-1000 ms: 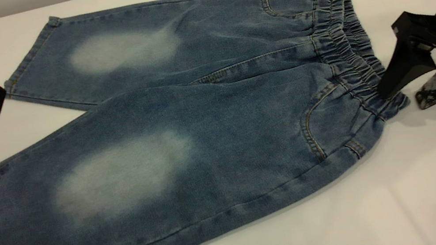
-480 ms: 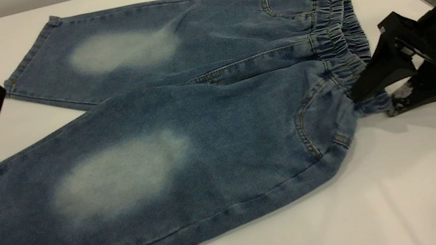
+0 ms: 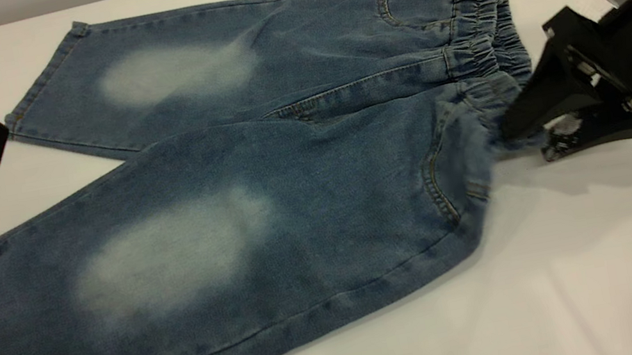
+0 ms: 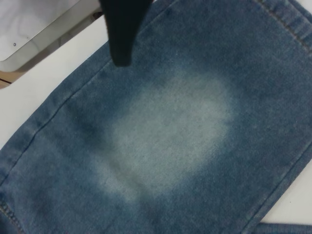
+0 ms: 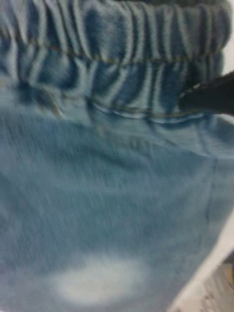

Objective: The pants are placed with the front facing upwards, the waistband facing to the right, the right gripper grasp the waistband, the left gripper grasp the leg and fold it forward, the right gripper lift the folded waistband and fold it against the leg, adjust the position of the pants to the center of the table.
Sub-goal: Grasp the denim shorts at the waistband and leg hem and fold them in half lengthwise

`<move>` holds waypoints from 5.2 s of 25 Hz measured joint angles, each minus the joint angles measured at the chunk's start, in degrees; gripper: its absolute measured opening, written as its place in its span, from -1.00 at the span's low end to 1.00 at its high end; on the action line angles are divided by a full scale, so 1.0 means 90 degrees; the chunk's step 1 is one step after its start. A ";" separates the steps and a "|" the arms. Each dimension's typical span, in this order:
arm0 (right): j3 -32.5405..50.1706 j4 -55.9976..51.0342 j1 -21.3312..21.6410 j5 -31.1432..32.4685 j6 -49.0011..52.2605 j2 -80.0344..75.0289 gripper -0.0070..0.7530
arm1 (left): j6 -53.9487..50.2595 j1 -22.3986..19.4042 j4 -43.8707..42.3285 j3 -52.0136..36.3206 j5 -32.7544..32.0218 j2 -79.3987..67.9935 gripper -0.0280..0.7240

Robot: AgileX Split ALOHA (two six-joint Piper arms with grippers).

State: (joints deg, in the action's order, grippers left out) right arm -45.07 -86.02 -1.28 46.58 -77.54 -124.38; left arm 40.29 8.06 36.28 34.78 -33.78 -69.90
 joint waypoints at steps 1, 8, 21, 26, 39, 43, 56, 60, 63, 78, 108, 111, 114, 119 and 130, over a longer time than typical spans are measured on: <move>0.0006 0.0007 0.0000 -0.0054 0.0065 0.0000 0.04 | 0.0000 0.0000 0.0000 0.0000 0.0000 0.0000 0.55; 0.0006 0.0552 0.0000 0.0391 0.0322 0.0000 0.04 | -0.0007 0.0000 0.0000 0.0000 0.0116 0.0000 0.54; 0.0006 -0.0151 0.0000 -0.0171 -0.0042 0.0000 0.01 | -0.0013 0.0000 0.0000 0.0000 0.0128 0.0000 0.48; 0.0006 -0.0047 0.0000 -0.0171 -0.0042 0.0000 -0.44 | -0.0019 0.0000 -0.0214 0.0000 0.0141 0.0000 0.48; 0.0006 -0.0206 0.0000 0.0030 -0.0042 0.0000 -0.84 | -0.0497 0.0000 -0.3018 -0.0907 0.0287 -0.1019 0.45; 0.0006 -0.0271 0.0000 0.0036 -0.0042 0.0000 -0.84 | -0.0742 0.0000 -0.3571 -0.0944 0.0952 -0.1644 0.45; 0.0006 -0.0292 0.0000 0.0049 -0.0085 0.0000 -0.84 | -0.0532 0.0000 -0.3747 -0.0938 0.2306 -0.3685 0.45; 0.0006 -0.0292 0.0000 0.0049 -0.0088 0.0000 -0.84 | -0.0525 0.0000 -0.3800 -0.0927 0.2470 -0.4009 0.45; 0.0006 -0.0292 0.0000 0.0049 -0.0088 0.0000 -0.84 | -0.0525 0.0000 -0.3800 -0.0900 0.2555 -0.4144 0.45; 0.0006 -0.0292 0.0000 0.0074 -0.0137 -0.0005 -0.82 | -0.0525 0.0000 -0.3956 -0.0887 0.2683 -0.4240 -0.33; 0.0030 0.0640 0.0025 0.0389 0.0945 0.0772 -0.81 | -0.0836 0.0000 -0.3997 -0.0945 0.1136 -0.1739 -0.83; 0.0271 0.0925 0.0025 0.0365 0.1213 0.1238 -0.81 | -0.1086 0.0000 -0.4031 -0.0951 0.0632 -0.1007 -0.83; 0.0806 0.1105 0.0025 0.0272 0.1406 0.1784 -0.81 | -0.1309 0.0000 -0.4097 -0.0958 -0.0020 -0.0176 -0.83; 0.1566 0.1353 0.0025 0.0265 0.1766 0.2693 -0.81 | -0.1785 0.0000 -0.4399 -0.0970 -0.0532 0.1216 -0.83; 0.1557 0.0606 0.0025 0.0180 0.2422 0.3253 -0.81 | -0.3901 0.0000 -0.6338 -0.0387 0.0737 0.0764 -0.83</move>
State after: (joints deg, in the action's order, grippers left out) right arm -31.06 -80.57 -1.06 48.20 -55.74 -95.10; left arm 5.19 8.06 -20.77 31.30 -27.15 -63.03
